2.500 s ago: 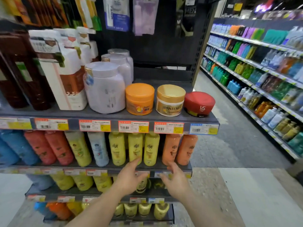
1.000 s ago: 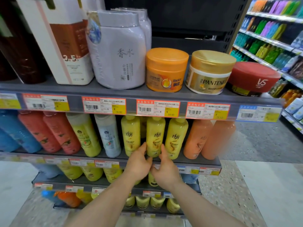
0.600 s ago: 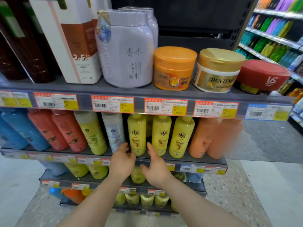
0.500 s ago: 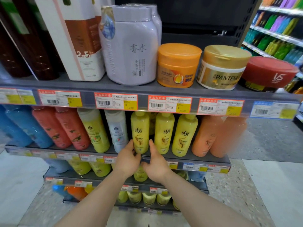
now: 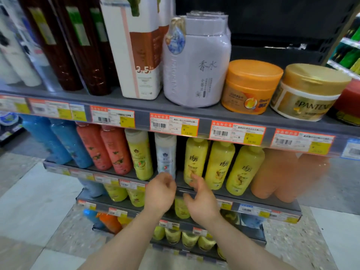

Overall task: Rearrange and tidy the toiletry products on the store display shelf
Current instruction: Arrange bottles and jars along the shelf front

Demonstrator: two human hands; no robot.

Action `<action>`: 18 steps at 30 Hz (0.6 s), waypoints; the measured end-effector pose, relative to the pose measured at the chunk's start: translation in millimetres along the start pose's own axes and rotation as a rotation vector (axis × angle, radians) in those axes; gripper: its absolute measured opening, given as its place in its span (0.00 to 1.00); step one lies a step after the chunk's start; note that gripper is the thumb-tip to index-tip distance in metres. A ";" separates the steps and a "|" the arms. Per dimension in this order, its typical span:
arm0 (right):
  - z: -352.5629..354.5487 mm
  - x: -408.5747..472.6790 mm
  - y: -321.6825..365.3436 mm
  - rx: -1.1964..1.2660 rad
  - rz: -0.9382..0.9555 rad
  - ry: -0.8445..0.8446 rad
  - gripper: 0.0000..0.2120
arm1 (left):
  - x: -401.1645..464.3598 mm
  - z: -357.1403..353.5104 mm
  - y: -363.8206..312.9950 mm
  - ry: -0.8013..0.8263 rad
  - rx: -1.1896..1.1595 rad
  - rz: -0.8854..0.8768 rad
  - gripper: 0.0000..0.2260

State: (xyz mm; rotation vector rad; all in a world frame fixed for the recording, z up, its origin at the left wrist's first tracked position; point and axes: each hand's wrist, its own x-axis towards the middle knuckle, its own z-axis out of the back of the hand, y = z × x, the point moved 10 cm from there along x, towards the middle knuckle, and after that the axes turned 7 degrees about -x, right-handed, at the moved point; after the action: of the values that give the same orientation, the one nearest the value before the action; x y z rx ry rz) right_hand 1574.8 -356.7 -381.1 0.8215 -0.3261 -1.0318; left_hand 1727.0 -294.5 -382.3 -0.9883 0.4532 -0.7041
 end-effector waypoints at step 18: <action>-58.9 16.2 39.8 0.134 -0.040 0.136 0.34 | 20.7 53.6 42.7 -0.092 -0.123 0.110 0.13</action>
State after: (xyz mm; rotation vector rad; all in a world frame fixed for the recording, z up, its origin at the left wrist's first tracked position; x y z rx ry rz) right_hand 1643.1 -334.0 -393.1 1.0173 -0.2660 -0.9939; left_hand 1789.7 -262.1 -394.2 -1.0984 0.4707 -0.5345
